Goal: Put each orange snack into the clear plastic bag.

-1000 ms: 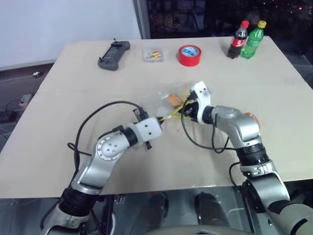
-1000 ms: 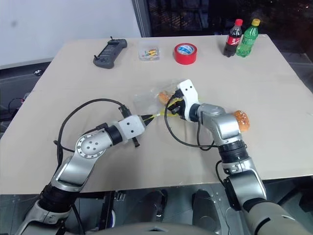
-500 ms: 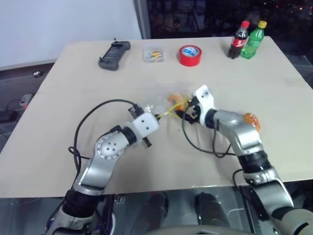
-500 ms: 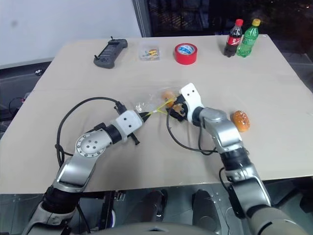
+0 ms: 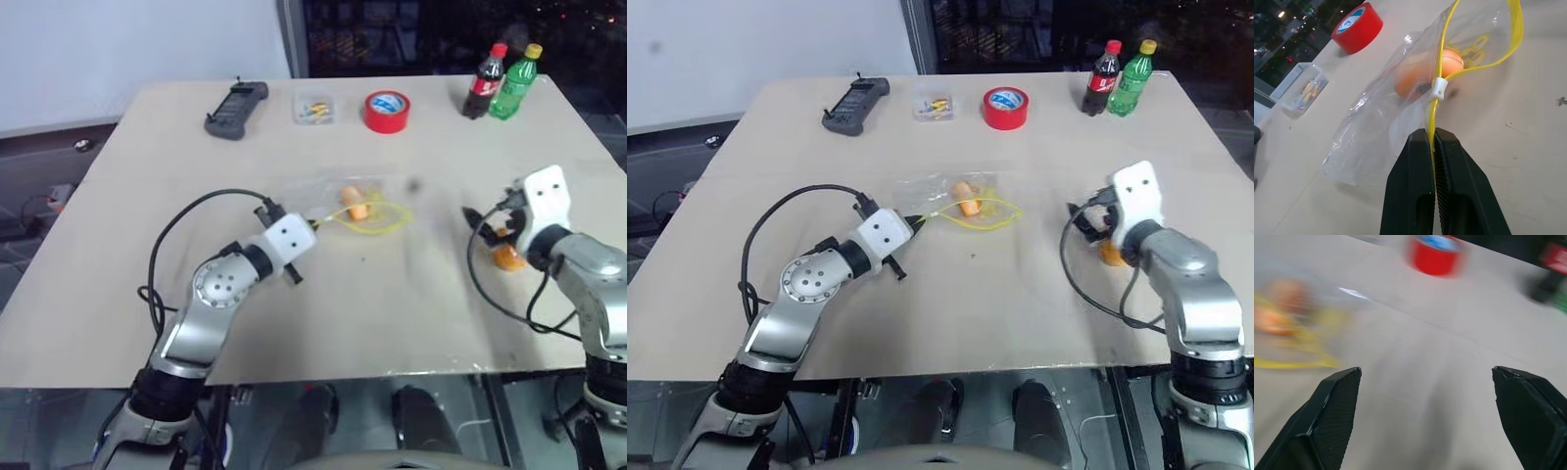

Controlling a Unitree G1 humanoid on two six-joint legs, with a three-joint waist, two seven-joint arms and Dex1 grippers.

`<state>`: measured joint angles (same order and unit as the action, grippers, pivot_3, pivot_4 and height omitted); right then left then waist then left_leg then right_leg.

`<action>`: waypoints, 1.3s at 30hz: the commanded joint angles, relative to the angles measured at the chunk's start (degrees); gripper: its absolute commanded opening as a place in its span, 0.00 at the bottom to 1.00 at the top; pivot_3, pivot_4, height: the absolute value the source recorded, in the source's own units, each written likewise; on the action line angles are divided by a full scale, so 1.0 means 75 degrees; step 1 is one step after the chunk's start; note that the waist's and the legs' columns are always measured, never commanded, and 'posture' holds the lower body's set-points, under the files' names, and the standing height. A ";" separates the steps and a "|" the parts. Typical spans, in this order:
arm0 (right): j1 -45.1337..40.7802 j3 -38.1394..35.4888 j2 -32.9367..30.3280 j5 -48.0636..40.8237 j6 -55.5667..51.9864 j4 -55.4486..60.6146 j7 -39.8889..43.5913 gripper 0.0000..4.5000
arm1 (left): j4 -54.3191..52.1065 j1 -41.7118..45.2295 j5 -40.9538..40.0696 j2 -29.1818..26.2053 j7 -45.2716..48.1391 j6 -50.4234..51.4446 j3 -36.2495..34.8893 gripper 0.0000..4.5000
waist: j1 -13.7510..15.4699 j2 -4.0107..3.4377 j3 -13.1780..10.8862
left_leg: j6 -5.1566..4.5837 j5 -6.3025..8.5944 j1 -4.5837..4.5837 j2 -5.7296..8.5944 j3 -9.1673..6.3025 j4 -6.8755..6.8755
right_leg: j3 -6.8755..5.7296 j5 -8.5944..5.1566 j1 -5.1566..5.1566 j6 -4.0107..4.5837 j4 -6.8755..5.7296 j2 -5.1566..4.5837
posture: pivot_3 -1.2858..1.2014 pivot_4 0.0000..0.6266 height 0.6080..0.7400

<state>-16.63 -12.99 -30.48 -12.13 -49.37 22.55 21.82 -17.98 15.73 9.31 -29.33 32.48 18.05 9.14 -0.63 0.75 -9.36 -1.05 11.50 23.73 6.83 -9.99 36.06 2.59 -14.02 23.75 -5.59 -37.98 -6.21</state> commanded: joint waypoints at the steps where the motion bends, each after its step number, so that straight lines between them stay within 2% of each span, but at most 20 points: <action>1: 0.0455 -0.0735 0.0049 -0.0066 -0.0287 0.0282 -0.0332 0.98 | -0.0012 0.0131 -0.0082 -0.0002 0.0027 -0.0225 -0.0047 0.00 | 0.0008 -0.0001 0.0000 | 0.0000 0.0000 0.0001 0.0000 0.0001 0.0000 | 0.0001 0.0000 0.0000 0.0000 0.0000 -0.0001 | 0.52 0.24 1.00; 6: 0.0808 -0.0974 0.0316 -0.0381 -0.0613 0.0386 -0.0461 0.98 | 0.0148 0.0234 -0.0105 -0.0005 0.0074 -0.0331 -0.0011 0.00 | -0.0043 -0.0003 0.0001 | -0.0001 0.0000 -0.0003 -0.0003 0.0013 0.0000 | 0.0009 0.0000 0.0000 -0.0001 0.0001 0.0000 | 0.52 0.24 1.00; 14: 0.1168 -0.0843 0.0748 -0.0576 -0.0617 0.0121 -0.0607 0.98 | 0.0211 0.0296 -0.0131 -0.0033 0.0121 -0.0369 -0.0039 0.00 | -0.0013 -0.0004 0.0002 | -0.0001 0.0000 -0.0002 -0.0002 0.0011 0.0001 | 0.0007 0.0000 -0.0002 -0.0001 0.0002 0.0000 | 0.52 0.24 1.00; 17: 0.1229 -0.0741 0.0687 -0.0483 -0.0314 -0.0082 -0.0597 0.82 | 0.0175 0.0275 -0.0131 -0.0021 0.0125 -0.0353 -0.0038 0.00 | -0.0019 -0.0005 0.0002 | -0.0001 0.0000 -0.0003 -0.0002 0.0011 0.0001 | 0.0007 0.0000 -0.0002 -0.0001 0.0002 0.0000 | 0.52 0.24 1.00; 23: 0.1229 -0.0567 0.0562 -0.0811 -0.0136 0.0472 -0.0210 0.25 | 0.0129 0.0205 -0.0138 -0.0049 0.0128 -0.0347 -0.0073 0.00 | -0.0020 -0.0005 0.0002 | -0.0001 0.0000 -0.0003 -0.0003 0.0011 0.0001 | 0.0006 0.0000 -0.0002 -0.0001 0.0001 0.0001 | 0.52 0.24 1.00; 25: 0.1170 -0.0170 0.0439 -0.1109 -0.0300 0.0900 0.0174 0.25 | 0.0092 0.0175 -0.0136 -0.0067 0.0129 -0.0336 -0.0088 0.00 | -0.0030 -0.0005 0.0002 | -0.0001 0.0000 -0.0003 -0.0003 0.0011 0.0001 | 0.0007 0.0000 -0.0002 -0.0002 0.0001 0.0001 | 0.52 0.24 1.00; 31: 0.0170 0.1187 0.0999 -0.2113 -0.0985 0.1503 0.0508 0.25 | -0.0139 0.0035 -0.0170 -0.0148 0.0142 -0.0227 -0.0204 0.00 | -0.0069 -0.0006 0.0002 | -0.0001 0.0000 -0.0005 -0.0010 0.0008 0.0001 | 0.0006 -0.0001 -0.0002 -0.0002 0.0001 0.0010 | 0.52 0.24 1.00; 35: -0.0581 0.2080 0.1479 -0.2072 -0.0983 0.1096 0.0379 0.25 | -0.0425 -0.0131 -0.0202 -0.0212 0.0159 -0.0120 -0.0298 0.00 | -0.0024 -0.0004 0.0001 | -0.0001 0.0000 -0.0001 -0.0006 0.0003 0.0002 | 0.0002 -0.0001 -0.0001 -0.0002 0.0005 0.0006 | 0.52 0.24 1.00; 39: -0.1159 0.2813 0.1724 -0.1574 -0.0523 -0.0020 0.0373 0.25 | -0.0865 -0.0443 -0.0302 -0.0221 0.0224 -0.0044 -0.0303 0.00 | -0.0020 -0.0004 0.0001 | 0.0000 0.0000 -0.0001 -0.0005 0.0000 0.0003 | 0.0001 0.0000 -0.0002 0.0000 0.0006 0.0004 | 0.52 0.24 1.00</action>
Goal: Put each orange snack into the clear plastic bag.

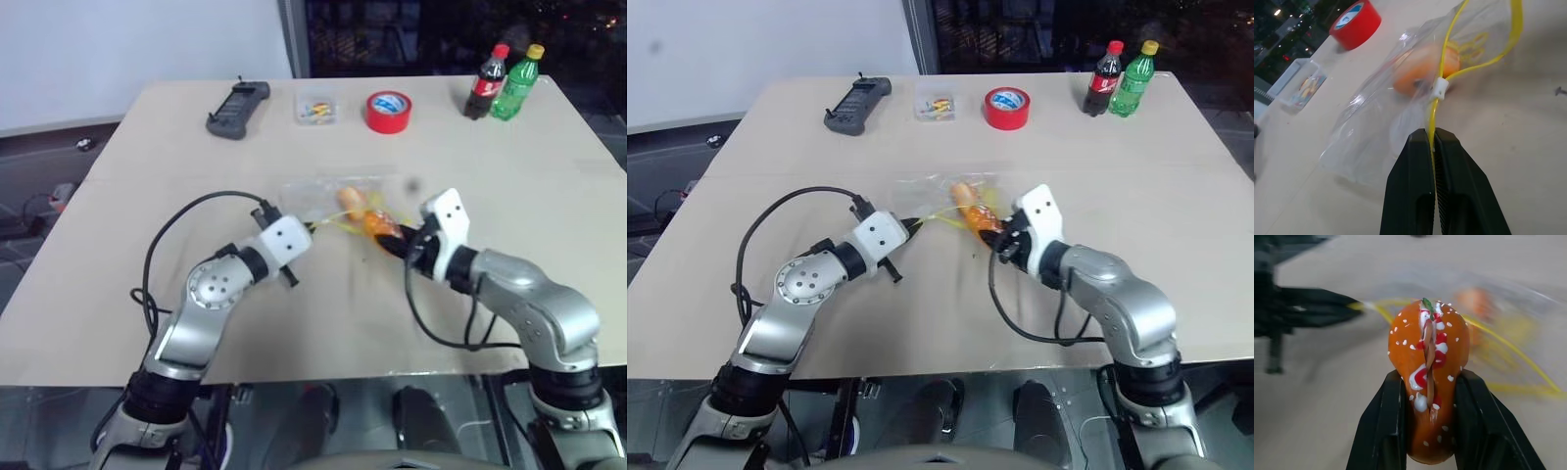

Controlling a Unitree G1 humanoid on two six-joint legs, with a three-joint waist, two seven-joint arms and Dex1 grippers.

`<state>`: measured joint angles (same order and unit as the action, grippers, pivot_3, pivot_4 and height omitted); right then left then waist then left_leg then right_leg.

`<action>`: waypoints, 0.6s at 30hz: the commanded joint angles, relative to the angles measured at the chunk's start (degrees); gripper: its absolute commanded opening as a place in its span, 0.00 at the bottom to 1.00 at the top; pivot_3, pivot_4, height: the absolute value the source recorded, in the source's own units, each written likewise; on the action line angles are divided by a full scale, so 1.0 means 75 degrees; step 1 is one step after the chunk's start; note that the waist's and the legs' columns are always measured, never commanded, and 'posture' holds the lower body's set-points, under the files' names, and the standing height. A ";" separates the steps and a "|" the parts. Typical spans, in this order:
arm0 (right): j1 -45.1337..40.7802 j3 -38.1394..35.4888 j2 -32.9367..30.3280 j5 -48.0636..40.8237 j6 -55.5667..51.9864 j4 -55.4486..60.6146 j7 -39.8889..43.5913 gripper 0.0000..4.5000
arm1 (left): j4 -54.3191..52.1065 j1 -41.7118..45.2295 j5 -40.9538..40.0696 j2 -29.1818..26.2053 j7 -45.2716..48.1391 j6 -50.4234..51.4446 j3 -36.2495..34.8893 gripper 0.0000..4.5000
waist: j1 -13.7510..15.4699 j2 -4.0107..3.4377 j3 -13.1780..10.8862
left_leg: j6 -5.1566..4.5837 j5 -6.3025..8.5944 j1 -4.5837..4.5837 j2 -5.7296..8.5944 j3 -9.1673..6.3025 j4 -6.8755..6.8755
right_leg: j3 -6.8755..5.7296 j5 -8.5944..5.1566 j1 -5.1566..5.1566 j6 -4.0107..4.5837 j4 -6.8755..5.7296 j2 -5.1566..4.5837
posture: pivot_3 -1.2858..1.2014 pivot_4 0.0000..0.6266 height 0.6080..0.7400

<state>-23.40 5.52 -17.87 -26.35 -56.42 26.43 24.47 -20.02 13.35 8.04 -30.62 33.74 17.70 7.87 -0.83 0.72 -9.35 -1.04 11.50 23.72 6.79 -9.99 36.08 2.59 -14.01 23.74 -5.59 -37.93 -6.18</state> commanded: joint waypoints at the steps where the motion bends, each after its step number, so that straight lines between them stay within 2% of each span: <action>1: -0.0378 0.0535 0.0060 0.0478 0.0622 -0.0852 0.0083 0.25 | -0.0702 -0.0203 -0.0168 -0.0061 0.0071 0.0015 -0.0144 0.00 | 0.0003 0.0000 0.0000 | 0.0000 0.0000 0.0000 0.0000 -0.0002 0.0000 | -0.0001 0.0000 0.0000 0.0000 -0.0002 0.0000 | 0.52 0.24 1.00; 7: -0.1020 0.1051 0.0209 0.1224 0.1699 -0.2541 0.0300 0.25 | -0.1138 -0.0662 -0.0233 -0.0241 0.0218 -0.0048 -0.0161 0.00 | -0.0028 -0.0003 -0.0002 | 0.0001 0.0000 -0.0001 -0.0001 0.0004 -0.0002 | 0.0003 0.0000 0.0003 0.0001 -0.0003 0.0002 | 0.52 0.24 1.00; 13: -0.1571 0.1098 0.0716 0.1524 0.2671 -0.3757 0.0595 0.25 | -0.1200 -0.1101 -0.0164 -0.0473 0.0253 -0.0191 -0.0123 0.00 | -0.0076 -0.0007 -0.0004 | 0.0002 0.0000 -0.0006 -0.0005 0.0005 -0.0007 | 0.0006 0.0001 0.0005 0.0003 -0.0004 0.0009 | 0.52 0.24 1.00; 18: -0.1897 0.0718 0.1128 0.2019 0.3124 -0.4558 -0.0158 0.25 | -0.1238 -0.1333 -0.0139 -0.0551 0.0211 -0.0183 -0.0226 0.00 | -0.0094 -0.0007 -0.0004 | 0.0003 0.0000 -0.0005 -0.0003 0.0001 -0.0007 | 0.0005 0.0002 0.0006 0.0005 -0.0004 0.0008 | 0.52 0.24 1.00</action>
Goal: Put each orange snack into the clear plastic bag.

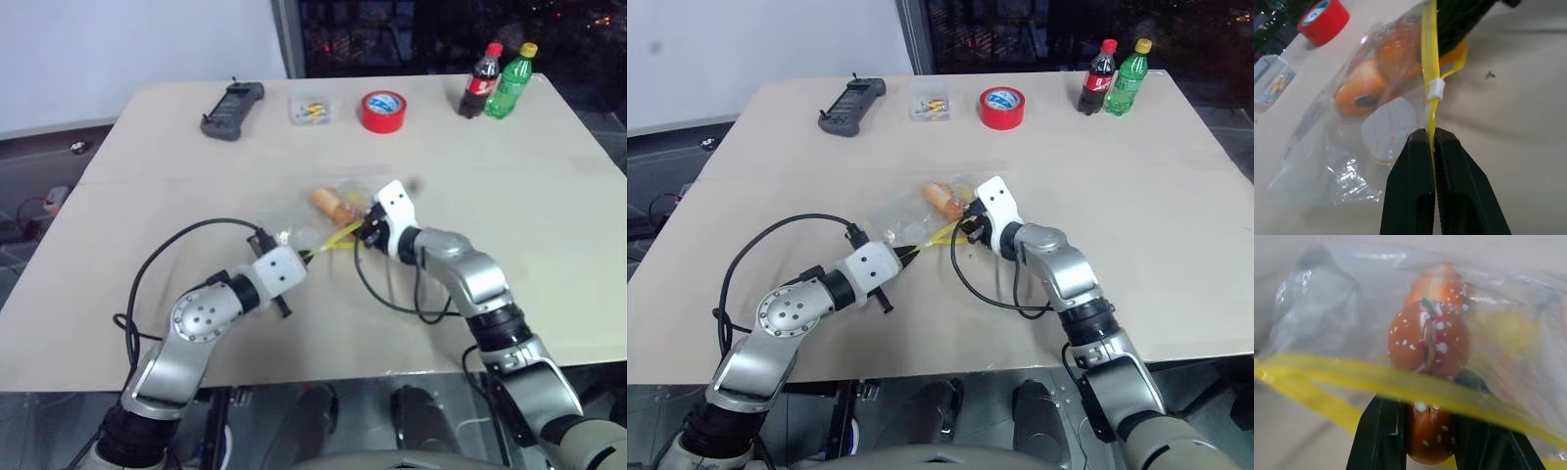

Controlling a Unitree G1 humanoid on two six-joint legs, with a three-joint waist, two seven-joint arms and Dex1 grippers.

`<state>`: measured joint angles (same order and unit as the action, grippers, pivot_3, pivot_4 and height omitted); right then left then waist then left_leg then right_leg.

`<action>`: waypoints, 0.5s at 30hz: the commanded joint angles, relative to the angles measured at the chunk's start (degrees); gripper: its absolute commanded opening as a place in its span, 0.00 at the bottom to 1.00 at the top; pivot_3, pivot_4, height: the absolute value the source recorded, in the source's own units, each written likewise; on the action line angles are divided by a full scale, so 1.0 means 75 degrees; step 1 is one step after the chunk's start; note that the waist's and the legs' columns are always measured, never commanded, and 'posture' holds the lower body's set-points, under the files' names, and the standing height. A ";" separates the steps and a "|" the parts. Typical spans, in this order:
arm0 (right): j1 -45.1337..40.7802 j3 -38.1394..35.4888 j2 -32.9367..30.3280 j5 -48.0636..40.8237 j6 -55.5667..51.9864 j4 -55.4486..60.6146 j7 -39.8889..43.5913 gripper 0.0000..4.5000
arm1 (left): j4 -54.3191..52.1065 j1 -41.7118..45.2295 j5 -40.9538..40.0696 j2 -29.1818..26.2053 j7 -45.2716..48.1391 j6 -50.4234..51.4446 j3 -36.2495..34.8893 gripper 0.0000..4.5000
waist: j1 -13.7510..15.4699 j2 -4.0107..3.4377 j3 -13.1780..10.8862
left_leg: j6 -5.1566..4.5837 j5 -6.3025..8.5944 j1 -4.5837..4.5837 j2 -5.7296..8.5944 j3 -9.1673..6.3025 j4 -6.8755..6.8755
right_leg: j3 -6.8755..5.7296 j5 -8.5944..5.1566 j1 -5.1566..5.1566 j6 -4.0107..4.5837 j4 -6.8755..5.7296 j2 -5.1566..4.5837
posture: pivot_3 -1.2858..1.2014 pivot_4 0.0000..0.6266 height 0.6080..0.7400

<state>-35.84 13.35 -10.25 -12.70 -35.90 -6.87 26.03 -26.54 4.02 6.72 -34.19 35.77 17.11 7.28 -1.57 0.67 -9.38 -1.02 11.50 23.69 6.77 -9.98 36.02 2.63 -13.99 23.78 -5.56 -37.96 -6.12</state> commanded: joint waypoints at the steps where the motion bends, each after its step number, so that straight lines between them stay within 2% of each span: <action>1: -0.0258 -0.0385 0.0153 0.0246 0.0451 -0.0172 -0.0432 0.25 | -0.0374 -0.0116 0.0037 -0.0085 -0.0065 -0.0107 -0.0158 0.00 | 0.0005 -0.0001 0.0000 | 0.0000 0.0000 0.0000 0.0000 -0.0001 0.0000 | -0.0001 0.0000 0.0000 0.0000 0.0000 0.0000 | 0.52 0.24 1.00; 6: -0.0331 -0.0078 0.0330 0.0867 0.0986 -0.0685 -0.0752 0.25 | -0.0425 -0.0090 -0.0020 0.0050 -0.0159 -0.0015 -0.0141 0.00 | -0.0031 -0.0001 0.0000 | 0.0002 0.0000 0.0000 -0.0001 0.0000 -0.0002 | 0.0001 0.0000 0.0003 0.0001 -0.0001 0.0001 | 0.52 0.24 1.00; 9: -0.0430 -0.0144 0.0471 0.1011 0.1238 -0.0984 -0.0893 0.46 | -0.0412 -0.0045 -0.0114 0.0168 -0.0215 0.0095 -0.0178 0.00 | -0.0108 -0.0002 0.0000 | 0.0002 0.0001 -0.0002 -0.0001 0.0004 -0.0003 | 0.0004 0.0001 0.0003 0.0002 -0.0002 0.0002 | 0.52 0.24 1.00; 12: -0.0310 -0.0099 0.0305 0.1073 0.1303 -0.0510 -0.0536 0.78 | -0.0366 0.0150 -0.0465 0.0441 -0.0319 0.0547 -0.0444 0.00 | -0.0103 -0.0004 -0.0001 | 0.0003 0.0000 -0.0001 -0.0002 0.0002 -0.0004 | 0.0004 0.0001 0.0006 0.0002 -0.0004 0.0003 | 0.52 0.24 1.00; 13: -0.0187 -0.0094 0.0178 0.0981 0.1237 -0.0149 -0.0290 0.84 | -0.0333 0.0280 -0.0621 0.0549 -0.0363 0.0749 -0.0564 0.00 | -0.0090 -0.0005 -0.0002 | 0.0003 0.0000 -0.0001 -0.0001 0.0001 -0.0004 | 0.0003 0.0001 0.0005 0.0002 -0.0004 0.0003 | 0.52 0.24 1.00; 15: 0.0064 -0.0120 -0.0096 0.0743 0.1062 0.0583 0.0182 0.84 | -0.0277 0.0473 -0.0880 0.0689 -0.0398 0.1042 -0.0746 0.00 | -0.0069 -0.0005 -0.0002 | 0.0002 0.0001 0.0004 0.0001 -0.0002 -0.0001 | 0.0001 0.0001 0.0005 0.0001 -0.0003 0.0001 | 0.52 0.24 1.00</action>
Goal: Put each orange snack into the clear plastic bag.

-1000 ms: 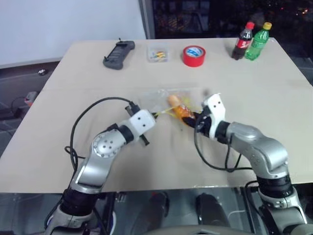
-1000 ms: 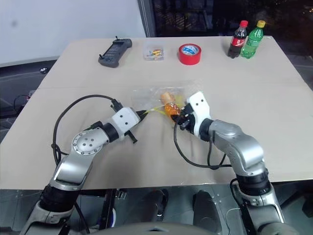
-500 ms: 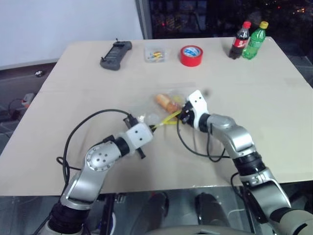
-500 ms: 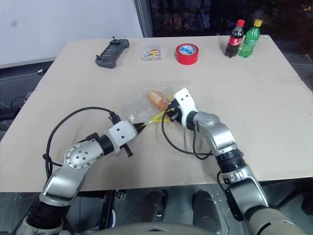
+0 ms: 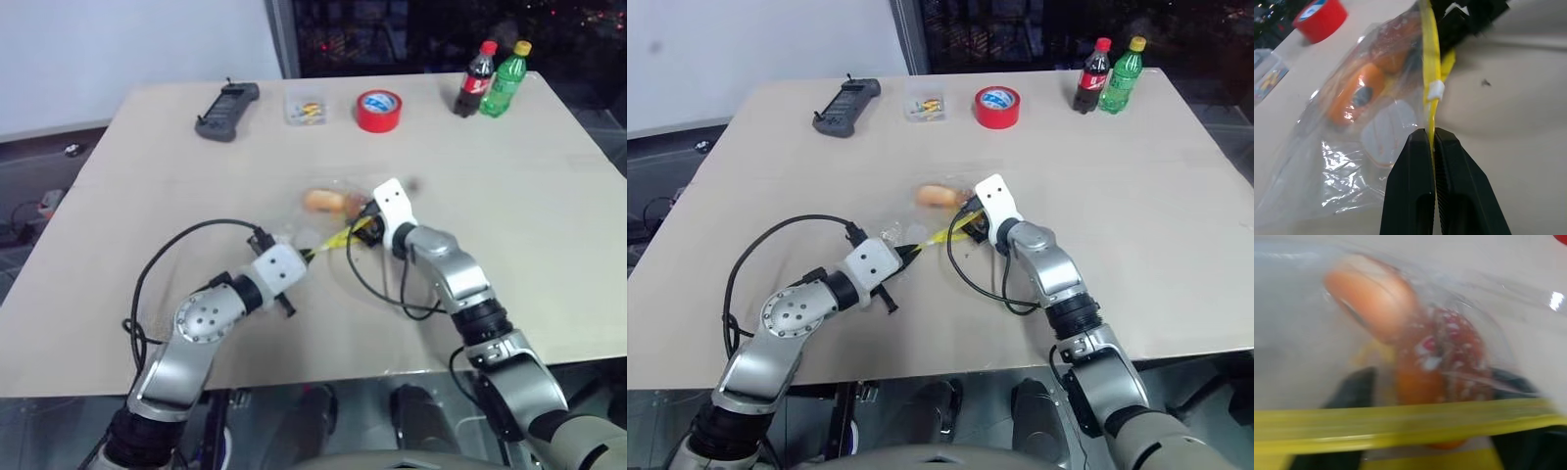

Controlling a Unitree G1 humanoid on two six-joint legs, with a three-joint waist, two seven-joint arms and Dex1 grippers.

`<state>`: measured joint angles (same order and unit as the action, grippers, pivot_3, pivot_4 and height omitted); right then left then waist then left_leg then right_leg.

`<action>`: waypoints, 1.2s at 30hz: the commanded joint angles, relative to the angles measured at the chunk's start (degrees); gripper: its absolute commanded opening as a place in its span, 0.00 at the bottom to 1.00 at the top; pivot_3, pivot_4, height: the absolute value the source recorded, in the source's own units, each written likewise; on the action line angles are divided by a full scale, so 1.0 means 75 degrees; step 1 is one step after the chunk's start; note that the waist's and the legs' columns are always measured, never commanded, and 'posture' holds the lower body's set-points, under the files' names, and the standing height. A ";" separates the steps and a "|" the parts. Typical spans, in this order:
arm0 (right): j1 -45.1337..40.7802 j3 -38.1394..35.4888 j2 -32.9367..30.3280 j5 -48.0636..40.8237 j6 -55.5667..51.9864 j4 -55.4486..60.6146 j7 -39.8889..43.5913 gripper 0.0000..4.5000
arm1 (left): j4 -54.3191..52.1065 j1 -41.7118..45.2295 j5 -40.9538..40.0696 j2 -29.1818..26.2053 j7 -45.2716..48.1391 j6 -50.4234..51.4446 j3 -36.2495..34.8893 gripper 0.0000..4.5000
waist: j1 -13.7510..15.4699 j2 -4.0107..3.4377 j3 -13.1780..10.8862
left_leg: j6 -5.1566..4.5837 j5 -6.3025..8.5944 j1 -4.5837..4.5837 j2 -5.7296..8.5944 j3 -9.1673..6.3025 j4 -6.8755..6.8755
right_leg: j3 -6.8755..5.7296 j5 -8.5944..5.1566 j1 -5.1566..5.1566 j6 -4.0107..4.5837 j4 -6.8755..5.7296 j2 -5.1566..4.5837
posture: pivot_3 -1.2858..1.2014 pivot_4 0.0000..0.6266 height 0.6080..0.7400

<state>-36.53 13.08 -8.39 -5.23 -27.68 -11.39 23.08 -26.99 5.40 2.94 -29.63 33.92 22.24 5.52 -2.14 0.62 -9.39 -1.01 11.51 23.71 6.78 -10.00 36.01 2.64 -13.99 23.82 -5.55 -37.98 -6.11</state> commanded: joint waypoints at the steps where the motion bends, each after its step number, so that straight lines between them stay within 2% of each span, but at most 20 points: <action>1: 0.0302 -0.0099 -0.0548 -0.0387 -0.0124 0.1625 0.0856 0.84 | -0.0183 0.0387 -0.0515 0.0139 -0.0150 0.0497 -0.0599 0.00 | 0.0024 0.0001 0.0000 | 0.0000 0.0000 0.0001 0.0000 -0.0001 0.0001 | -0.0002 0.0000 -0.0001 -0.0001 0.0001 0.0000 | 0.52 0.24 1.00; 6: 0.0932 -0.0201 -0.1788 -0.0566 0.0183 0.3297 0.1873 0.84 | -0.0038 0.0791 -0.1148 0.0170 -0.0001 0.0996 -0.1000 0.00 | 0.0009 0.0001 0.0000 | -0.0001 0.0001 0.0000 -0.0001 -0.0003 0.0001 | -0.0005 -0.0001 -0.0004 -0.0002 0.0004 0.0000 | 0.52 0.24 1.00; 11: 0.0936 0.0432 -0.2803 0.1125 0.1941 0.2655 0.1671 0.84 | 0.0114 0.1072 -0.1641 0.0061 0.0138 0.1174 -0.1212 0.00 | -0.0018 0.0002 0.0001 | 0.0000 0.0001 -0.0005 -0.0002 0.0006 0.0002 | -0.0003 -0.0001 -0.0006 -0.0003 0.0001 0.0000 | 0.52 0.24 1.00; 15: 0.0668 0.0906 -0.2867 0.2097 0.3093 0.1579 0.1427 0.84 | 0.0107 0.1141 -0.1891 0.0003 0.0173 0.1278 -0.1272 0.00 | -0.0025 0.0004 0.0000 | 0.0009 -0.0004 -0.0007 -0.0004 0.0012 0.0003 | -0.0001 -0.0001 -0.0007 -0.0002 0.0001 0.0001 | 0.52 0.24 1.00; 22: -0.0121 0.1200 -0.2133 0.2754 0.4078 -0.0288 0.1077 0.84 | -0.0034 0.1159 -0.2124 -0.0080 0.0109 0.1406 -0.1282 0.00 | -0.0021 0.0006 -0.0001 | 0.0033 -0.0019 -0.0005 -0.0004 0.0009 0.0003 | 0.0001 -0.0001 -0.0007 -0.0001 0.0003 0.0001 | 0.52 0.24 1.00; 25: -0.0363 0.1141 -0.1887 0.2889 0.4408 -0.0841 0.0896 0.64 | -0.0079 0.1133 -0.2199 -0.0127 0.0095 0.1413 -0.1325 0.00 | -0.0012 0.0006 -0.0001 | 0.0034 -0.0019 -0.0004 -0.0004 0.0008 0.0003 | 0.0001 0.0000 -0.0007 0.0000 0.0003 0.0002 | 0.52 0.24 1.00; 30: -0.0434 0.1037 -0.1888 0.2947 0.4596 -0.0956 0.0999 0.08 | -0.0106 0.1041 -0.2326 -0.0213 0.0084 0.1386 -0.1424 0.00 | 0.0000 0.0006 -0.0001 | 0.0036 -0.0020 -0.0001 -0.0003 0.0006 0.0003 | 0.0001 0.0000 -0.0007 0.0000 0.0006 0.0001 | 0.52 0.24 1.00; 31: -0.0438 0.1017 -0.1901 0.2964 0.4638 -0.0988 0.0989 0.01 | -0.0097 0.1051 -0.2374 -0.0207 0.0082 0.1390 -0.1445 0.00 | 0.0000 0.0006 -0.0001 | 0.0036 -0.0020 -0.0002 -0.0003 0.0006 0.0003 | 0.0002 0.0000 -0.0007 0.0000 0.0005 0.0001 | 0.52 0.24 1.00; 36: -0.0650 0.0688 -0.2048 0.2985 0.4610 -0.1001 0.0806 0.01 | 0.0134 0.1254 -0.2491 -0.0269 0.0119 0.1345 -0.1529 0.00 | -0.0007 0.0006 -0.0001 | 0.0036 -0.0020 -0.0003 -0.0003 0.0006 0.0003 | 0.0002 0.0000 -0.0006 0.0000 0.0004 0.0002 | 0.52 0.24 1.00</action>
<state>-38.99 21.39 -22.69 17.08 6.13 -20.10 30.60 -25.33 13.41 -15.02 -30.77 34.82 33.31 -4.01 -2.19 0.67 -9.40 -0.74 11.36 23.69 6.76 -9.95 36.03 2.65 -13.99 23.77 -5.54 -37.95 -6.10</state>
